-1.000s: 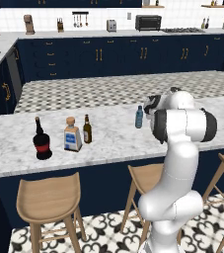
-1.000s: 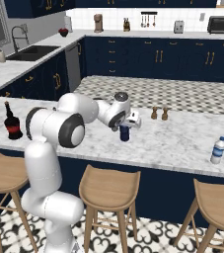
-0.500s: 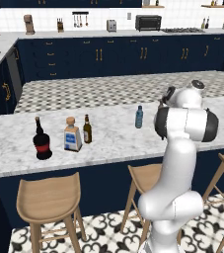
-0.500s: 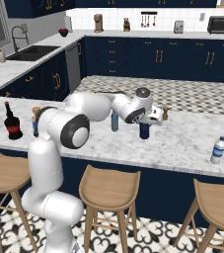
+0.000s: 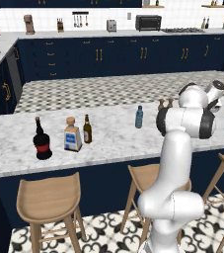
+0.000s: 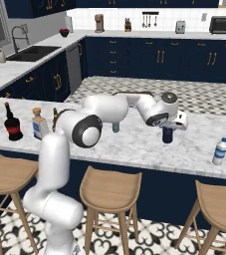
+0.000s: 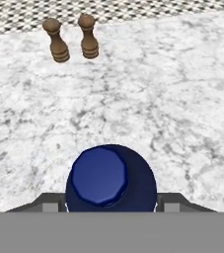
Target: Move the plastic bottles in the middle to the plastics group, and the glass bottles in the middle to the glass group.
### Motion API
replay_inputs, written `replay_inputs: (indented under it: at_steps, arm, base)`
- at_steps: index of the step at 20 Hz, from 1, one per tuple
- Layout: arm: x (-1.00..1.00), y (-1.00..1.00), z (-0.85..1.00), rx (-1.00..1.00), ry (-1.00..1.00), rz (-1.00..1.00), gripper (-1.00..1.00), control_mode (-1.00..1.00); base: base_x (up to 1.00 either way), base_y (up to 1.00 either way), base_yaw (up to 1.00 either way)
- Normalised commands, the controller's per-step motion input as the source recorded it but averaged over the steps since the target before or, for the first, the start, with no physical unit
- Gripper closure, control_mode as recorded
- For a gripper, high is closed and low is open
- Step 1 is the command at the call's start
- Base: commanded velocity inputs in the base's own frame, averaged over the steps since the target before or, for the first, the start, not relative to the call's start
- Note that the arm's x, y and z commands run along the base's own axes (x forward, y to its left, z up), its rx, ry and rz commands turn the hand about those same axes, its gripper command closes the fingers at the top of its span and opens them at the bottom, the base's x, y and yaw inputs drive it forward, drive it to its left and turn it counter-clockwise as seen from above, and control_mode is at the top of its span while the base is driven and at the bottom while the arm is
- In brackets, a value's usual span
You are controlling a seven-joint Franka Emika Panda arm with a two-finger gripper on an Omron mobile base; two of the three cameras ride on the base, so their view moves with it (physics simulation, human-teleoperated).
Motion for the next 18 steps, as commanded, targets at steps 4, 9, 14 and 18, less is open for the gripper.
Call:
replay_inputs:
  at_steps: [4, 9, 14, 18]
  arm:
    - [0.0, -0.92, 0.0, 0.0, -0.03, -0.04, 1.0, -1.0]
    - [0.0, -0.59, 0.0, 0.0, -0.02, -0.04, 1.0, -1.0]
    - [0.01, -0.01, -0.33, -0.06, 0.0, -0.01, 1.0, -1.0]
    - [0.07, 0.0, -0.31, -0.15, 0.0, 0.0, 1.0, -1.0]
  base:
    - [0.0, 0.0, 0.0]
    - [0.0, 0.0, 0.0]
    - [0.0, 0.0, 0.0]
    - [0.0, 0.0, 0.0]
